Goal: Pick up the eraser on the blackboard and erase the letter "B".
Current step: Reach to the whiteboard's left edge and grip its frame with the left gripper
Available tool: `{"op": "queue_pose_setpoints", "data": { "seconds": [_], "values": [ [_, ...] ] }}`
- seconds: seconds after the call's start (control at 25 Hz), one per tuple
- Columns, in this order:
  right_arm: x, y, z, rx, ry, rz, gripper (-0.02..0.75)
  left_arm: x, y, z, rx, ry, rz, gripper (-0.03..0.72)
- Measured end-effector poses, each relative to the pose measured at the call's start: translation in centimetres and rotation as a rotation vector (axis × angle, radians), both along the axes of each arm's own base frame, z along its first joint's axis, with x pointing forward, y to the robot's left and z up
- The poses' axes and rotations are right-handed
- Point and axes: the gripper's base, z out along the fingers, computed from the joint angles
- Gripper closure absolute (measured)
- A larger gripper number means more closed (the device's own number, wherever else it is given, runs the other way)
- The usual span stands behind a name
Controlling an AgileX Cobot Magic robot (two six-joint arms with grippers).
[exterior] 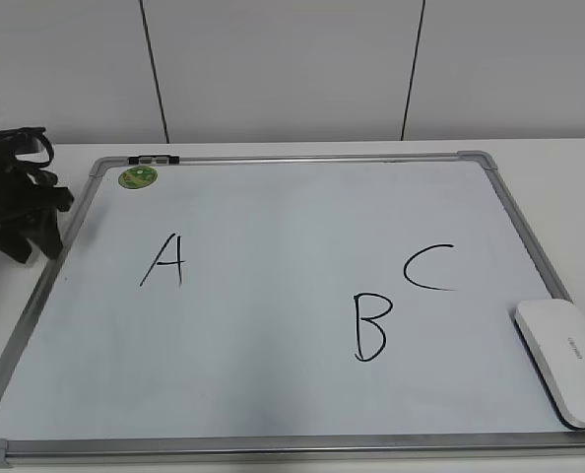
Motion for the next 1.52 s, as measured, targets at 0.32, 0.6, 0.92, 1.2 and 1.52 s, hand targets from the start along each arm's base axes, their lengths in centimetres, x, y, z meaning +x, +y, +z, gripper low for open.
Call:
{"op": "queue_pose_setpoints", "data": {
  "seconds": [0.32,0.6,0.92,1.2,1.52],
  "values": [
    [0.0,0.0,0.0,0.0,0.0,0.0,0.15,0.2,-0.1,-0.9,-0.006,0.014,-0.014,0.377],
    [0.0,0.0,0.0,0.0,0.0,0.0,0.15,0.3,-0.2,-1.3,-0.023,0.034,-0.008,0.48],
    [0.0,0.0,0.0,0.0,0.0,0.0,0.15,0.4,-0.4,-1.3,-0.049,0.042,0.009,0.665],
    [0.0,0.0,0.0,0.0,0.0,0.0,0.15,0.3,-0.4,-1.3,-0.051,0.044,0.009,0.668],
    [0.0,0.0,0.0,0.0,0.0,0.0,0.15,0.3,-0.4,-1.3,-0.051,0.044,0.009,0.667]
  ]
}}
